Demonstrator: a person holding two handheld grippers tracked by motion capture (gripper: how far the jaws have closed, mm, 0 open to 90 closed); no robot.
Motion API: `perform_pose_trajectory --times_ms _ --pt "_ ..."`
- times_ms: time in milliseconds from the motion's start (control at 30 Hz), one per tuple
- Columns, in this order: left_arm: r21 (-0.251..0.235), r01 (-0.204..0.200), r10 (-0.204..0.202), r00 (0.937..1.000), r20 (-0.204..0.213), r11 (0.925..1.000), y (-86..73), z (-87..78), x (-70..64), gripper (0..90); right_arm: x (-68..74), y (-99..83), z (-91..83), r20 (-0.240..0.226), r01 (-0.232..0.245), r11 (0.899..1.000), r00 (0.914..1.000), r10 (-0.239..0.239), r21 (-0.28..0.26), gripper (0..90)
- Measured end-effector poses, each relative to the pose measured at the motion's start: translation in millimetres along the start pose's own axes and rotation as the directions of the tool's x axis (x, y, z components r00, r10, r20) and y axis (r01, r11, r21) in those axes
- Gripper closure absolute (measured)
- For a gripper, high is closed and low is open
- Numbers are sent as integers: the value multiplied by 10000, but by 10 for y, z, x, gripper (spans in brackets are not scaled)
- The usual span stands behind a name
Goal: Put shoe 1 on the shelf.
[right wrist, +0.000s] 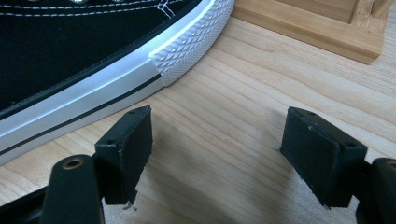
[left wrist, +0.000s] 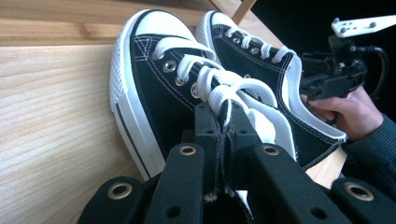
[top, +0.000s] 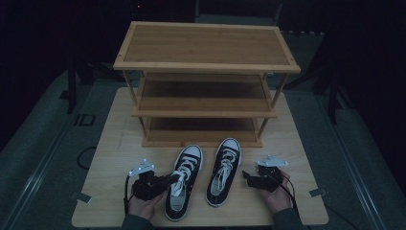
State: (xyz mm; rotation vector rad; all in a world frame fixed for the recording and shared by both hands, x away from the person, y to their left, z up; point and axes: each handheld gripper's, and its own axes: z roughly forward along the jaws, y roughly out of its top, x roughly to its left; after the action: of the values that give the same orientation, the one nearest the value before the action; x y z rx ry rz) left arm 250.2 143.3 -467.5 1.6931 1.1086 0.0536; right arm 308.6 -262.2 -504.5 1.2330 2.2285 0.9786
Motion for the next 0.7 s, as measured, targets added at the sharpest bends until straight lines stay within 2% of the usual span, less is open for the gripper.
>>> perform_pose_trajectory --times_ms 467,700 --pt "-462 167 -170 9998 -61 9988 83 -132 -106 868 -1 3 4 -13 10 10000 10000 -10 -3 243" --pt "-747 262 -278 9994 -195 9969 199 -229 -168 868 -1 4 4 -9 14 10000 10000 -14 1 243"
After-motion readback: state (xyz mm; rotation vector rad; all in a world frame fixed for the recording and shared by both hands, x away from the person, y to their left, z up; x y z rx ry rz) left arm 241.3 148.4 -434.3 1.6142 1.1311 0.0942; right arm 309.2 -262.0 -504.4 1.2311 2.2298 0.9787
